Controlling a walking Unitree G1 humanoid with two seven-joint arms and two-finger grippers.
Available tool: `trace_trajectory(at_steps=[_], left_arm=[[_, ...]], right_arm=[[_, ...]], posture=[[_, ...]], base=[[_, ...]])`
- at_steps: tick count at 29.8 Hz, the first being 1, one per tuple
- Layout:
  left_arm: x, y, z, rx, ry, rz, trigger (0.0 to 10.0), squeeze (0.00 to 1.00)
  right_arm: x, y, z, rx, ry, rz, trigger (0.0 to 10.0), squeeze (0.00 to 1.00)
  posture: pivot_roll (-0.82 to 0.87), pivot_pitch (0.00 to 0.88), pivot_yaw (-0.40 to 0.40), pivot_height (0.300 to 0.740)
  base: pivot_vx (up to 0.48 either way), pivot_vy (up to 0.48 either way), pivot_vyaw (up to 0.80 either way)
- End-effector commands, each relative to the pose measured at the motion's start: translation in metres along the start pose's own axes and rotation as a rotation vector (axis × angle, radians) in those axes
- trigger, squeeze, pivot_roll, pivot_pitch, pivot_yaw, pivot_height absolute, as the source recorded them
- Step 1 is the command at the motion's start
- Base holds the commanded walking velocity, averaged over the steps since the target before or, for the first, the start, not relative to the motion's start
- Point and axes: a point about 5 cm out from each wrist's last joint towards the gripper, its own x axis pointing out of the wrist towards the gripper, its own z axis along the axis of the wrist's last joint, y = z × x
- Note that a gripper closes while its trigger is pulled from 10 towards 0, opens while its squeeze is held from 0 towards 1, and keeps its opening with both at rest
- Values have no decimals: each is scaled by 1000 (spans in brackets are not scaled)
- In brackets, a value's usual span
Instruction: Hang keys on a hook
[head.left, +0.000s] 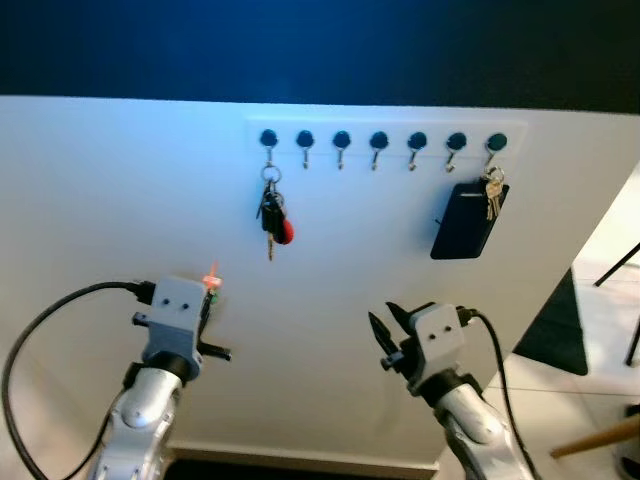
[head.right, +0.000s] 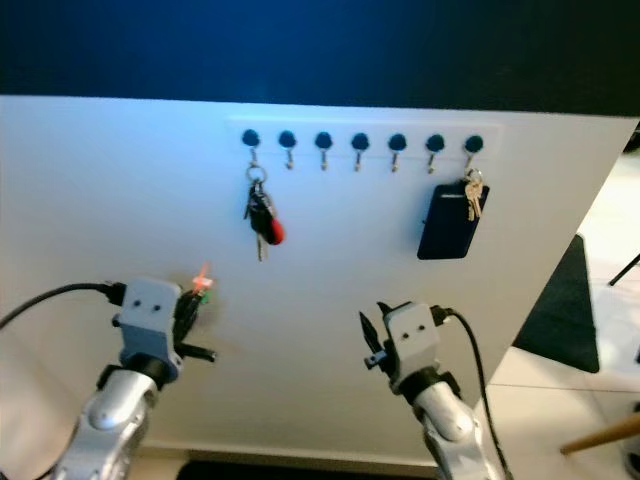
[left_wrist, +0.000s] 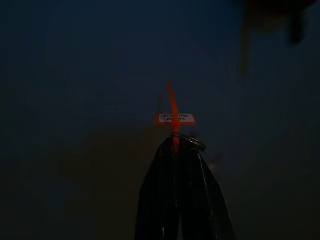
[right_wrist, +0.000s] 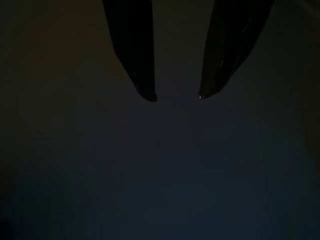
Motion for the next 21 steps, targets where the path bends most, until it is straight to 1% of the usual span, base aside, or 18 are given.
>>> trace_trajectory(at_steps=[1,6,9,11,14,18,20,21], left_arm=[[-4,2,-2,1,15,-3,10000,0],[-7,2,-3,-2,17,-15,10000,0],[-13,-1,-5,-4,28,-34,10000,0],[-17,-2,-7,0,38,-43,10000,0],[-19,-2,-8,3,44,-46,10000,0],[-29,-6,-12,22,62,-67,10000,0],[-29,-6,-12,22,62,-67,10000,0],[-32,-7,-13,31,65,-74,10000,0]], right_arm=[[-1,3,-2,21,4,0,10000,0],[-2,3,-2,23,5,0,10000,0],[-4,4,-2,25,7,2,10000,0],[-5,5,-2,20,5,4,10000,0],[-5,5,-3,13,9,6,10000,0],[-10,9,-11,2,40,17,10000,0],[-10,9,-11,2,40,17,10000,0],[-12,10,-13,-2,49,24,10000,0]], posture=[[63,134,12,740],[63,135,14,740],[62,133,16,740],[62,133,17,740],[62,133,16,740],[62,132,14,740],[62,132,14,740],[64,133,14,740]], base=[[0,0,-688],[0,0,-738],[0,0,-737],[0,0,0],[0,0,0],[0,0,0],[0,0,0],[0,0,0]])
